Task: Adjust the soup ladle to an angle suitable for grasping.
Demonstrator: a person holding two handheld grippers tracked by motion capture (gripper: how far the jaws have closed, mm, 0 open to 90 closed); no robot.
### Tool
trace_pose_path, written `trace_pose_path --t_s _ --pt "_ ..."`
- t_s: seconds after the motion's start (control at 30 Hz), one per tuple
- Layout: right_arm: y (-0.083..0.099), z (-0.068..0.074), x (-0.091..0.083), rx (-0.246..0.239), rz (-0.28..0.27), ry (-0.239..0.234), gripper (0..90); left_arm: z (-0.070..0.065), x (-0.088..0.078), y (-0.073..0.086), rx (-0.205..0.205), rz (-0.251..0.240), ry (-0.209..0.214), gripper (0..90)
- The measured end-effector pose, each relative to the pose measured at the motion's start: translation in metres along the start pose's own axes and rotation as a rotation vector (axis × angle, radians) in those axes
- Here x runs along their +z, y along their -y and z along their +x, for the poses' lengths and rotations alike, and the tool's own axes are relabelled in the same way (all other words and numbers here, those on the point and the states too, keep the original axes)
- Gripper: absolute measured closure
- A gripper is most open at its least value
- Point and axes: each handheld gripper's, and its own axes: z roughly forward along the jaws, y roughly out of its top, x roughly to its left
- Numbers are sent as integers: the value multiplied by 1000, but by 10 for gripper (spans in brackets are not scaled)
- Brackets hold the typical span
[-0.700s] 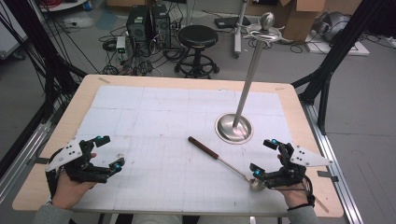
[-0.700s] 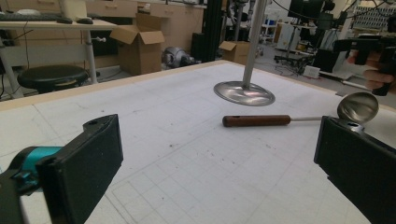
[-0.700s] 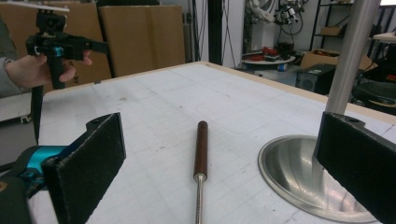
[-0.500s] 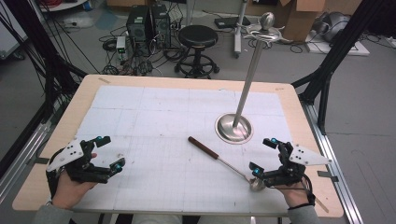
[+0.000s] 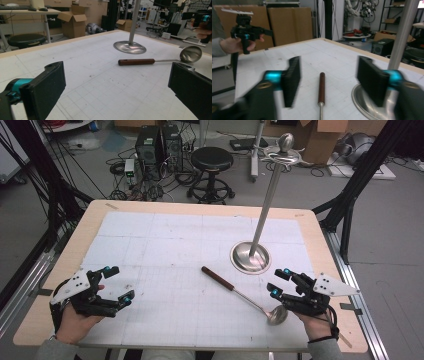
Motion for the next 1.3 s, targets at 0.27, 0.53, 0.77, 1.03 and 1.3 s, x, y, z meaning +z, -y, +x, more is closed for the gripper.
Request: trace_pose_path --t_s 0.27,0.53,0.77,1.03,1.3 --pt "-5 5 8 14 12 12 822 0 1 1 11 9 -3 26" --pt "-9 12 30 -15 84 16 896 0 2 1 10 12 -2 28" --pt "-14 9 44 -21 131 47 898 0 4 3 25 22 -10 28" --pt "-16 3 56 10 190 57 898 2 4 3 21 11 -5 20" --pt "-17 2 68 -2 237 36 899 2 5 3 15 20 -1 19"
